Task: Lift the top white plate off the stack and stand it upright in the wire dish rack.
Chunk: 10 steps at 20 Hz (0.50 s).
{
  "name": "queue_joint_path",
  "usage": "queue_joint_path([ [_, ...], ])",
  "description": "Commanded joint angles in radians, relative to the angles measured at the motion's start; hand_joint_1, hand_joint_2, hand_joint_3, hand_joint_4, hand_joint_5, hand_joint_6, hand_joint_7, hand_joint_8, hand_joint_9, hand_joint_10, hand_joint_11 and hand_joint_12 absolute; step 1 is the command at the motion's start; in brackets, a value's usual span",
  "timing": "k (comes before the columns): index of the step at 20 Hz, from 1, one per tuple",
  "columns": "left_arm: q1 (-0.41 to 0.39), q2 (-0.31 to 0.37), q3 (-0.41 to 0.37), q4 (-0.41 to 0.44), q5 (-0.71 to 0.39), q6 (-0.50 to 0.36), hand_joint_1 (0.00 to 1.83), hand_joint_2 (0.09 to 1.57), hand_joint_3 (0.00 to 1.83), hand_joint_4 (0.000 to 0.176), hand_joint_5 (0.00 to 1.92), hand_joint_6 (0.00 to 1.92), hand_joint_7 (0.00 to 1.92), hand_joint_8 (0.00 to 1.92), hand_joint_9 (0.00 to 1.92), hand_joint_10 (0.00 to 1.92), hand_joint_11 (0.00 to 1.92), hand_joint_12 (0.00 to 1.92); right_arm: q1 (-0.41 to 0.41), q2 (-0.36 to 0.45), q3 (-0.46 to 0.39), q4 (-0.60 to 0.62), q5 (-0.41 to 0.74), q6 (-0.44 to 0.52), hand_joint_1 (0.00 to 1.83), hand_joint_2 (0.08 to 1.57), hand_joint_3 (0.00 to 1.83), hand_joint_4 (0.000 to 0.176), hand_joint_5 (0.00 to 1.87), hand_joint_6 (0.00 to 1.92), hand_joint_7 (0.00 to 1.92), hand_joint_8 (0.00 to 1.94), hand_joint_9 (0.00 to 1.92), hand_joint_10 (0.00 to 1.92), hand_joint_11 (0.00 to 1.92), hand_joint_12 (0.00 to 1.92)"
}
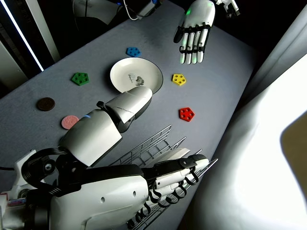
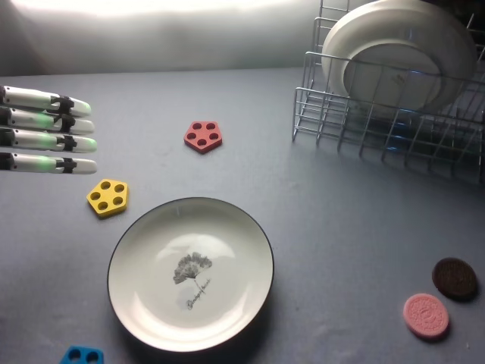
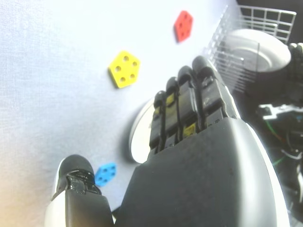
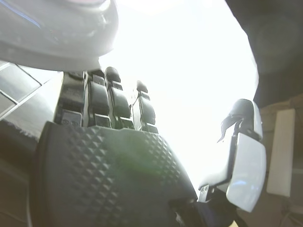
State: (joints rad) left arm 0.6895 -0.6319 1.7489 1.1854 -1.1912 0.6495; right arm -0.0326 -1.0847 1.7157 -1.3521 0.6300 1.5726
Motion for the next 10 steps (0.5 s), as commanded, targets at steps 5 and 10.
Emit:
queue_joint_path([
  [5,-0.023,0.005,0.002,-0.087,-0.067,-0.011,0.13,0.99,0.00,0.000,0.07,0.00,0.11,0.00,0.10,0.00,0.00,0.30,0.040,0.021,-0.002,0.079,0.040,0.003,0.30,0.80,0.00,0.176,0.06,0.01,0.00,0.00,0.00,0.00,0.03,0.00],
  [10,-0.023,0.006,0.001,-0.086,-0.097,-0.021,0.14,0.99,0.00,0.000,0.09,0.00,0.12,0.00,0.11,0.00,0.00,0.28,0.051,0.021,-0.016,0.091,0.056,-0.008,0.32,0.82,0.00,0.176,0.09,0.01,0.00,0.00,0.00,0.00,0.03,0.00],
])
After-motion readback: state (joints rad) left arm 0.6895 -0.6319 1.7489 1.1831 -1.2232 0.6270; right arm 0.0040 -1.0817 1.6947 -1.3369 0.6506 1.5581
